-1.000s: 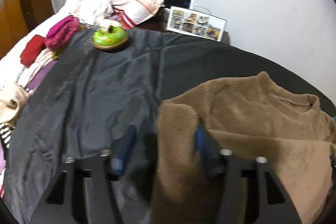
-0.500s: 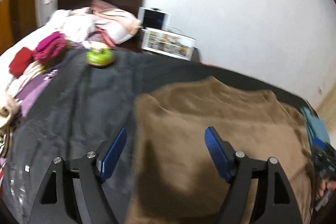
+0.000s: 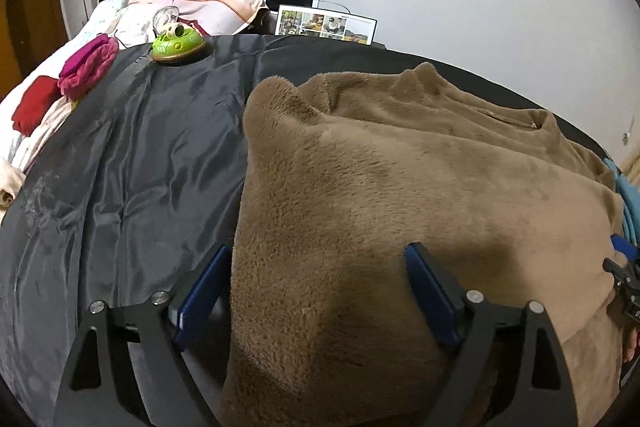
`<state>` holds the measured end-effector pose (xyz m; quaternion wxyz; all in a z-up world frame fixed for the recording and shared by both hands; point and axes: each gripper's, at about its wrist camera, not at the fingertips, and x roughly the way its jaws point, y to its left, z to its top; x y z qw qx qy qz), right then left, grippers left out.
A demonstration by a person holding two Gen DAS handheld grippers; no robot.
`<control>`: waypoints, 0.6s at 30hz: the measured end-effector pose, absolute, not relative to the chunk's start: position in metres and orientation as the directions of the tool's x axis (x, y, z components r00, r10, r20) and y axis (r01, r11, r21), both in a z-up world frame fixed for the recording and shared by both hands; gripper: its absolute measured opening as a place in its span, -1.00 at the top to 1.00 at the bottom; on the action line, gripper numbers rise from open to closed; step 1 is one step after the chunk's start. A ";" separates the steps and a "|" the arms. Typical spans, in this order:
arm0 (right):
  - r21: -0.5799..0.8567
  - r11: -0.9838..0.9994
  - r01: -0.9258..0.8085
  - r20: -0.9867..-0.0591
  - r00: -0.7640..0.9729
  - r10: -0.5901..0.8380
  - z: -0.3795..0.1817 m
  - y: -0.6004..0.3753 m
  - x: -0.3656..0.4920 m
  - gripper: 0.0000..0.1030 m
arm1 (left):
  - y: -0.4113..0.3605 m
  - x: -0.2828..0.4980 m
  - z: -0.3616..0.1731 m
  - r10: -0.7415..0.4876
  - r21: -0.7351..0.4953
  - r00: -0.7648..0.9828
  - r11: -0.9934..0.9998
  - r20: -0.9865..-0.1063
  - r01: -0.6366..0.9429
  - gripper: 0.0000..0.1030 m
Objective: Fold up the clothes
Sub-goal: 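Lay the sleeve fold along the sweatshirt body and open the right gripper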
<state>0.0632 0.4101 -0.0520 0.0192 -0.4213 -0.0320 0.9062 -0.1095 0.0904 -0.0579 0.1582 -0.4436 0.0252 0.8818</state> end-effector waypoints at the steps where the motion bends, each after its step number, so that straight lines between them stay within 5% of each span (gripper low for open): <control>1: -0.074 -0.997 -0.013 -0.764 -0.642 0.065 -0.052 0.410 0.063 -0.29 | 0.092 -0.108 -0.058 0.247 -0.082 -0.562 -0.950 -0.789 -0.302 -0.77; 7: -0.072 -0.994 -0.087 -0.774 -0.624 0.110 -0.036 0.405 0.061 -0.30 | 0.097 -0.092 -0.038 0.188 -0.006 -0.594 -0.956 -0.782 -0.295 -0.77; 18: -0.109 -0.990 -0.092 -0.749 -0.647 0.142 -0.026 0.379 0.063 -0.30 | 0.117 -0.048 -0.032 0.267 0.008 -0.575 -0.903 -0.773 -0.430 -0.79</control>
